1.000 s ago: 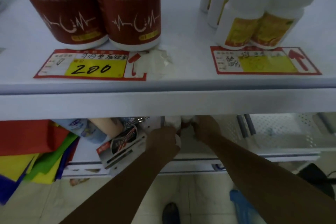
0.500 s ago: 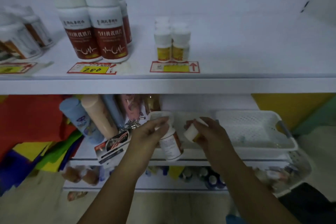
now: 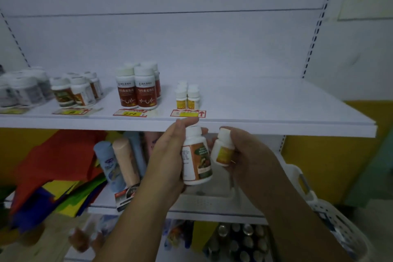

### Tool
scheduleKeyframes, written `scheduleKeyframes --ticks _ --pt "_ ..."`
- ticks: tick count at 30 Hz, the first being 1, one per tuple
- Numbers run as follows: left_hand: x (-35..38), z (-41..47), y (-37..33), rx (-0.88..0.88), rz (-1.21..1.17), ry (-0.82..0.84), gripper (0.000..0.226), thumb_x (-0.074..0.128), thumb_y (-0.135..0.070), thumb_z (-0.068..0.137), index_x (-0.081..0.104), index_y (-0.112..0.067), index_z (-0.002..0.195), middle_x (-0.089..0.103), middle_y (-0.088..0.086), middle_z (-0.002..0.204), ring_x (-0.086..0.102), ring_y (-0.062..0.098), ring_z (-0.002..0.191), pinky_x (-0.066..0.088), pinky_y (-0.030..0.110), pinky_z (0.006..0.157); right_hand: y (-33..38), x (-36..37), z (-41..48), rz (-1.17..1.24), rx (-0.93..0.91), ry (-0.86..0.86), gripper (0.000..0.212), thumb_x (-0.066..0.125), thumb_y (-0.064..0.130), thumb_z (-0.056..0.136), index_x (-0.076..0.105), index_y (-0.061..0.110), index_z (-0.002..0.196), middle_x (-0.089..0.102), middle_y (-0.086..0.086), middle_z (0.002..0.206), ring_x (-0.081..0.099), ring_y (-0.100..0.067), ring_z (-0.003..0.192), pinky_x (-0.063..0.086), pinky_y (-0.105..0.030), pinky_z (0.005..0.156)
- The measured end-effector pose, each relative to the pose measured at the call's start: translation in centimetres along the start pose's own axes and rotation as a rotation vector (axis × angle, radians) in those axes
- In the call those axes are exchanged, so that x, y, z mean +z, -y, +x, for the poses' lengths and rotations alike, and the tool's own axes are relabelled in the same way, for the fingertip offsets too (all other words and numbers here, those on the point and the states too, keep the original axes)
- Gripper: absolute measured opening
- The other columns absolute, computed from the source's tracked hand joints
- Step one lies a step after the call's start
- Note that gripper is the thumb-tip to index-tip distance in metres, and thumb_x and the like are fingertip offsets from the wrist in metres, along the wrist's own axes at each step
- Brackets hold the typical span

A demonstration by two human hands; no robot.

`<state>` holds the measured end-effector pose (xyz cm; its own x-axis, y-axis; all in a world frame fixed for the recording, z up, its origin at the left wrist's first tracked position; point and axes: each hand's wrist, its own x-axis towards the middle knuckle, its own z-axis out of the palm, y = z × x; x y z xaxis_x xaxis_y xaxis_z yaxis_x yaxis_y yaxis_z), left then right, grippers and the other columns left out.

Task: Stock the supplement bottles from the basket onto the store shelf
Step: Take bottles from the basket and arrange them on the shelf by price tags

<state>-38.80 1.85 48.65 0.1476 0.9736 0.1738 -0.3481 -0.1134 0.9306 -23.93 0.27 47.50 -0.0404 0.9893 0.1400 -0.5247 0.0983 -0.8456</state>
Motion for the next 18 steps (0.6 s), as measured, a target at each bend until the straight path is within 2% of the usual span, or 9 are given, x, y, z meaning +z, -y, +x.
scheduleKeyframes --ticks 2,5,7,9,12,15,18 --pt "0.2 -0.3 -0.6 0.016 0.001 0.004 0.040 0.054 -0.052 0.068 0.072 -0.026 0.093 0.075 0.002 0.088 0.070 0.022 0.079 0.058 0.042 0.072 0.5 0.3 0.0 -0.079 -0.025 0.015 0.033 0.067 0.032 0.067 0.066 0.010 0.092 0.073 -0.009 0.087 0.068 -0.021 0.080 0.058 -0.033 0.070" --pt "0.0 0.0 -1.3 0.021 0.010 0.011 0.039 0.058 -0.056 0.065 0.073 -0.031 0.090 0.075 0.000 0.090 0.069 0.023 0.084 0.056 0.046 0.079 0.9 0.6 0.5 -0.143 -0.021 -0.010 0.041 0.070 0.034 0.062 0.061 0.009 0.093 0.072 -0.010 0.088 0.065 -0.025 0.084 0.054 -0.041 0.083" --pt "-0.3 0.7 -1.7 0.023 0.000 0.017 0.041 0.064 -0.057 0.059 0.073 -0.031 0.090 0.075 0.001 0.093 0.069 0.028 0.088 0.054 0.051 0.083 1.0 0.9 1.2 -0.131 -0.016 -0.020 0.032 0.069 0.034 0.062 0.064 0.014 0.086 0.072 -0.008 0.084 0.065 -0.025 0.083 0.051 -0.044 0.087" --pt "-0.5 1.7 -1.9 0.038 -0.016 0.025 0.041 0.064 -0.056 0.057 0.073 -0.030 0.088 0.075 0.003 0.093 0.069 0.028 0.087 0.054 0.049 0.082 0.9 1.0 2.2 -0.072 -0.014 0.002 0.016 0.064 0.031 0.068 0.070 0.019 0.077 0.071 -0.005 0.077 0.066 -0.019 0.076 0.053 -0.040 0.081" --pt "-1.2 3.9 -2.1 0.064 -0.010 0.037 0.037 0.060 -0.053 0.061 0.074 -0.029 0.085 0.075 0.004 0.090 0.070 0.025 0.081 0.055 0.044 0.075 1.2 1.6 4.3 -0.020 -0.043 0.037 0.021 0.055 0.026 0.077 0.075 0.018 0.073 0.069 -0.005 0.073 0.066 -0.014 0.068 0.056 -0.029 0.066" --pt "-2.8 6.5 -2.5 0.100 0.030 0.058 0.030 0.049 -0.048 0.076 0.073 -0.036 0.088 0.076 0.001 0.091 0.072 0.022 0.083 0.057 0.041 0.072 2.4 2.4 7.1 -0.259 -0.166 0.037 0.022 0.054 0.034 0.080 0.073 0.022 0.084 0.074 0.004 0.079 0.070 -0.011 0.075 0.056 -0.023 0.065" --pt "-4.7 9.3 -3.6 0.152 0.085 0.111 0.026 0.054 -0.058 0.075 0.071 -0.045 0.089 0.075 -0.007 0.088 0.072 0.015 0.081 0.058 0.030 0.064 4.0 3.0 11.1 -0.417 -0.252 -0.041 0.028 0.057 0.043 0.071 0.069 0.028 0.091 0.075 0.011 0.085 0.071 -0.009 0.082 0.054 -0.017 0.062"
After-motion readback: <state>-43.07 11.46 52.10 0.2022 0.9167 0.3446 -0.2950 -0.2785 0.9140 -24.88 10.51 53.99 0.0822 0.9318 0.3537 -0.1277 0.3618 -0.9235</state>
